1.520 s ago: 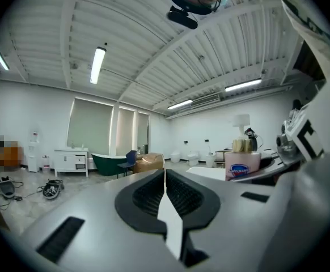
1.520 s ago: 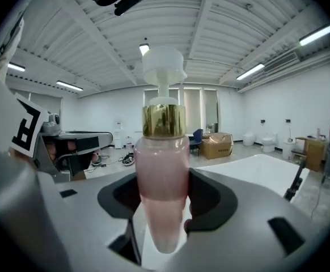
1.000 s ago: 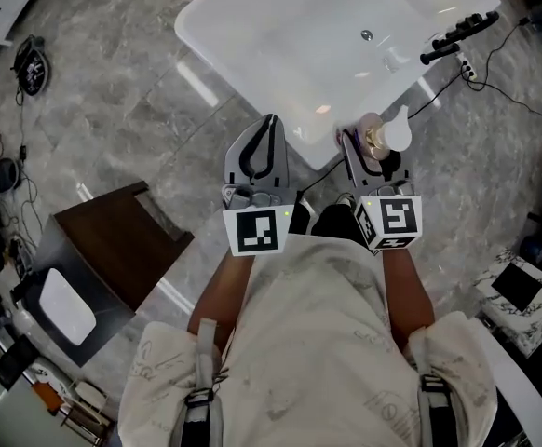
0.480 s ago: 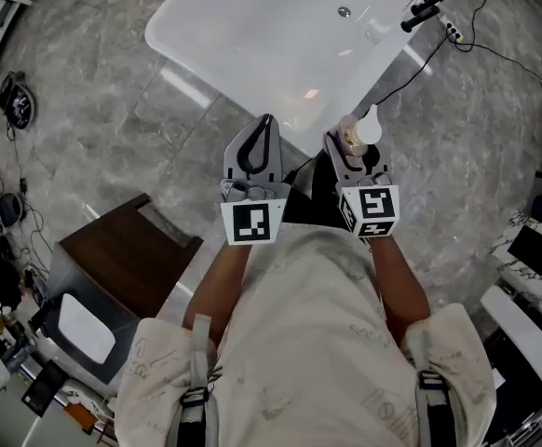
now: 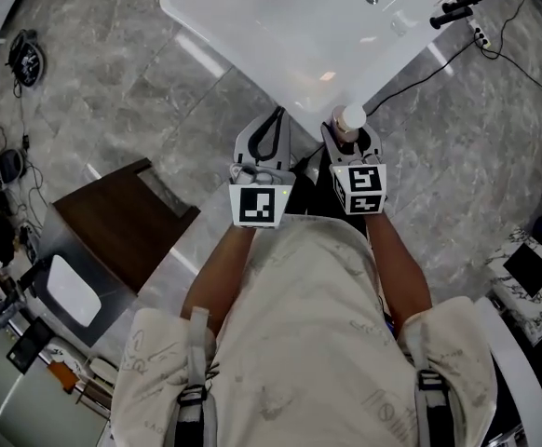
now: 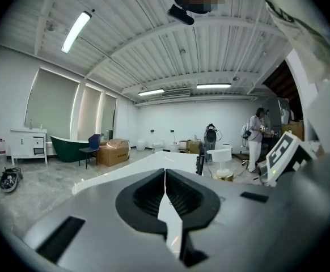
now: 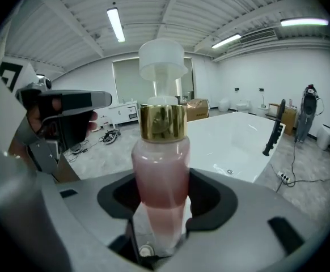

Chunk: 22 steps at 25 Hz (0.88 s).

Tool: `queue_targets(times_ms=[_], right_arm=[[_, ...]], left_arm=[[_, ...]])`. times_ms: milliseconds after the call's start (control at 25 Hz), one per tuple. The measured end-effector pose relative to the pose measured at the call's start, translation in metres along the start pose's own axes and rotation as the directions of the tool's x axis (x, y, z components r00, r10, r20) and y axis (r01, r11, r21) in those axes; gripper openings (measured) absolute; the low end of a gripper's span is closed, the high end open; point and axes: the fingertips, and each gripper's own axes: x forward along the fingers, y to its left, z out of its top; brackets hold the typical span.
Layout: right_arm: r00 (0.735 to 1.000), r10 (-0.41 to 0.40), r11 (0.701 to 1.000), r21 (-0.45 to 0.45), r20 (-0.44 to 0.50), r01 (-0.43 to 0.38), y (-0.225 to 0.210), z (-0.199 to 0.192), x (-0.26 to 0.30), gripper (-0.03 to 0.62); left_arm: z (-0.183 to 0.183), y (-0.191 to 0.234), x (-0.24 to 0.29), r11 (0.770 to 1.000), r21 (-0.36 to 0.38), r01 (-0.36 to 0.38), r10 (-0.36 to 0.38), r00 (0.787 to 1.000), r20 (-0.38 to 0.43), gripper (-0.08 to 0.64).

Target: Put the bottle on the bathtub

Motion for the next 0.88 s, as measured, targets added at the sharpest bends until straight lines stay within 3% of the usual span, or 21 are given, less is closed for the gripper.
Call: queue_targets(times_ms=[280, 440, 600, 880], right_arm=[[0.997, 0.035, 0.999, -0.010, -0.067, -0.036, 0.007, -0.033, 0.030, 0.207], [0.993, 0.040, 0.999, -0.022, -0.108, -0.043, 0.007, -0.047, 0.045, 0.207], [0.992, 0.038, 0.999, -0.033, -0.122, -0.043, 0.006, -0.052, 0.057, 0.207], [0.989, 0.041, 0.996, -0.078, -0.139, -0.052, 0.018, -0.052, 0.064, 0.207]], left_arm=[[-0.023, 0.000, -0.004, 1.000, -0.003, 0.000, 0.000, 0.999, -0.036, 0.006], [-0.037, 0.009, -0.014, 0.999, -0.012, -0.038, 0.037, 0.997, -0.071, 0.006], [-0.043, 0.022, -0.022, 0.997, -0.011, -0.080, 0.079, 0.994, -0.077, 0.006], [-0.048, 0.026, -0.032, 0.996, -0.010, -0.087, 0.086, 0.992, -0.089, 0.006]])
